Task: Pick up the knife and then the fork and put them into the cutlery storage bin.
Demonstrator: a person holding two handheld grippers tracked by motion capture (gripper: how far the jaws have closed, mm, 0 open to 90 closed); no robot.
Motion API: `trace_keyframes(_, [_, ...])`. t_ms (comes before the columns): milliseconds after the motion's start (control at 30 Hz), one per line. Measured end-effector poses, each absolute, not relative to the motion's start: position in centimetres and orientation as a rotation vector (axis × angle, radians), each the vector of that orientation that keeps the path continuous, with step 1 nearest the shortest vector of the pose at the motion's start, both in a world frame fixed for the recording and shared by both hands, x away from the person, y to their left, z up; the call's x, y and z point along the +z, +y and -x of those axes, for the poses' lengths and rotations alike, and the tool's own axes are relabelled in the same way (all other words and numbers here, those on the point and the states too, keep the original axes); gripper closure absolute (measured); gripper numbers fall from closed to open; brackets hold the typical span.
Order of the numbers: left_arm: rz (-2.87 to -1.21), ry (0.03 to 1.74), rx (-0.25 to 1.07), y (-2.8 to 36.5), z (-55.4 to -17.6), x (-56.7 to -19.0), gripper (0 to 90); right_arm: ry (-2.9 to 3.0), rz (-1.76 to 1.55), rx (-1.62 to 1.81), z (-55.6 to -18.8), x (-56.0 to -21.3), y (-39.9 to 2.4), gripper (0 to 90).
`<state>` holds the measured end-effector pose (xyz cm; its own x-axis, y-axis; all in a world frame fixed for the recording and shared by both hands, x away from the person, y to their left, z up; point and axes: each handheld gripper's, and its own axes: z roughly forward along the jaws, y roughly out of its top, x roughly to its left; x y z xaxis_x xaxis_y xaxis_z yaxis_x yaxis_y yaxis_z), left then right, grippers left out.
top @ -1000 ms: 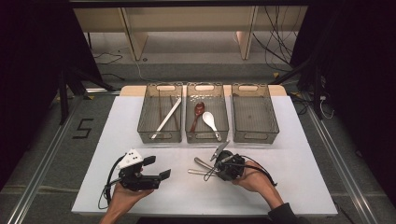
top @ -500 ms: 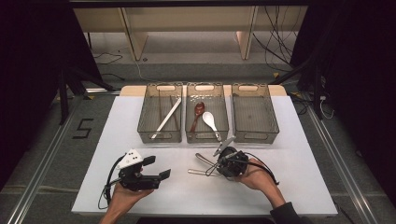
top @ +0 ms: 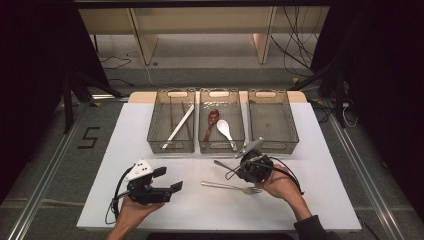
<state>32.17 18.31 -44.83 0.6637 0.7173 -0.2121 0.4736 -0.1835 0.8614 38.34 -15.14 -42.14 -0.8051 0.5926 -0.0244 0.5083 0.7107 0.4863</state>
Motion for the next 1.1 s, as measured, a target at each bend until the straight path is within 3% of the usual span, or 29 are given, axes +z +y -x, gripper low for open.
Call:
trace_keyframes(300, [-1.833, 0.949, 0.291, 18.4, -32.2, -44.8, 17.5, 2.689, -0.909, 0.730, -38.6, -41.2, -15.8, 83.3])
trace_keyframes(633, [-1.833, 0.952, 0.290, 18.3, -32.2, -44.9, 17.5, 2.586, -0.946, 0.791, -39.5, -37.5, -17.7, 83.4])
trace_keyframes(1100, [-1.830, 0.952, 0.283, 18.4, -32.2, -44.9, 17.5, 2.424, -1.110, 0.735, -45.1, -33.4, -21.3, 83.4])
